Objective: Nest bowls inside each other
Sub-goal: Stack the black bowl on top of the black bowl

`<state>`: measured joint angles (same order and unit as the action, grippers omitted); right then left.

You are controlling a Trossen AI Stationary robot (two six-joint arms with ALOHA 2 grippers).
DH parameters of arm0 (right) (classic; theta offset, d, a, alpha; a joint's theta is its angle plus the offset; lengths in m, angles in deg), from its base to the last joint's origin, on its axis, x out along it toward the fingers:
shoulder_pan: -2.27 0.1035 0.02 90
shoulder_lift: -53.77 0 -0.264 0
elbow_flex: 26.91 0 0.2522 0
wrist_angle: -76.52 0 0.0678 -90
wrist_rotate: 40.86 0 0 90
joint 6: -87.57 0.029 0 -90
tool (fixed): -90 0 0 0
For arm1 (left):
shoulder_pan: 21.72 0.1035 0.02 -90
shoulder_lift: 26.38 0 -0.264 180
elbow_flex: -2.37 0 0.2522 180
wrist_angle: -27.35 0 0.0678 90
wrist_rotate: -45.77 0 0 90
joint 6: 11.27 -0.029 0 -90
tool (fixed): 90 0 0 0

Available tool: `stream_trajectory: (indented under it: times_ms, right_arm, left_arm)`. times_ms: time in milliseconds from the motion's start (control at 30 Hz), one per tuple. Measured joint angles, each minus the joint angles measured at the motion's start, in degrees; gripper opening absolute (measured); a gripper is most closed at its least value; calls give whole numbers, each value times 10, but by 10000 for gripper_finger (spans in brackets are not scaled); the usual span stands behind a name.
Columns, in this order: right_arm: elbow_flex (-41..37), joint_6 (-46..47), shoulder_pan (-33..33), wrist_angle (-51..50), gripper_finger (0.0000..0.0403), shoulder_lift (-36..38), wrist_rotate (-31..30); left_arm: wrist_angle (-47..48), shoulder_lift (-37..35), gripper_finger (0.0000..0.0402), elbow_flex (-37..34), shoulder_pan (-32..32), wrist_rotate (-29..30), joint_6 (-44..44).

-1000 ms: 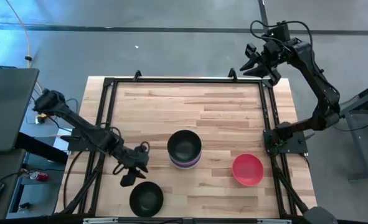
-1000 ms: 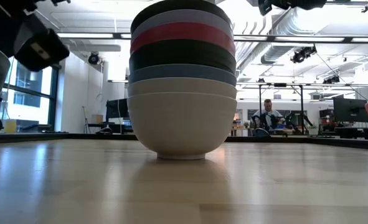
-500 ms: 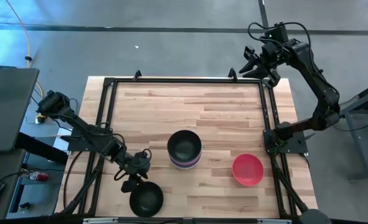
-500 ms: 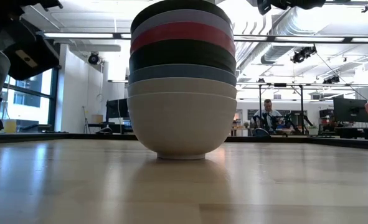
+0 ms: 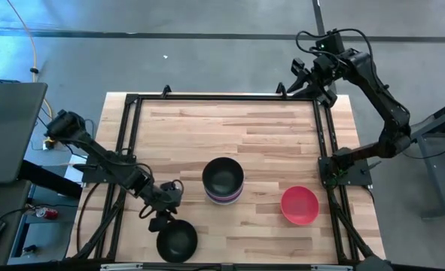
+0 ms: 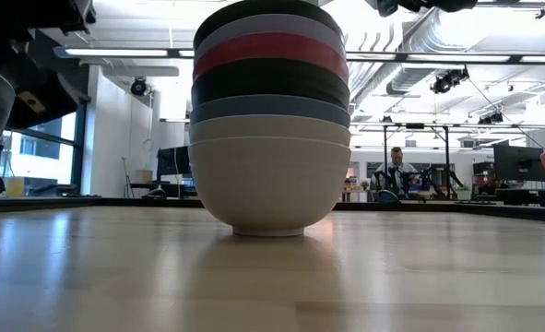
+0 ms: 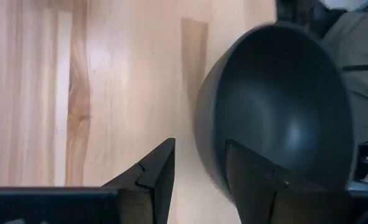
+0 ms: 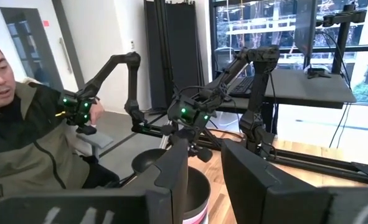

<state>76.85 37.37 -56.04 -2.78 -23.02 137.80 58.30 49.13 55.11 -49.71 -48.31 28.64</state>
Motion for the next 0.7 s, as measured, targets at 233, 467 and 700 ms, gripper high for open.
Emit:
stream_trajectory:
  times_ms: [233,467,700]
  right_arm:
    - [0,-5,0,0,90,0,0]
    - [0,-15,0,-2,90,0,0]
    - [0,-19,0,-10,90,0,0]
  left_arm:
    - [-13,34,129,0,0,-36,21]
    - [-19,48,129,0,0,-45,37]
    - [-15,48,90,0,0,-44,49]
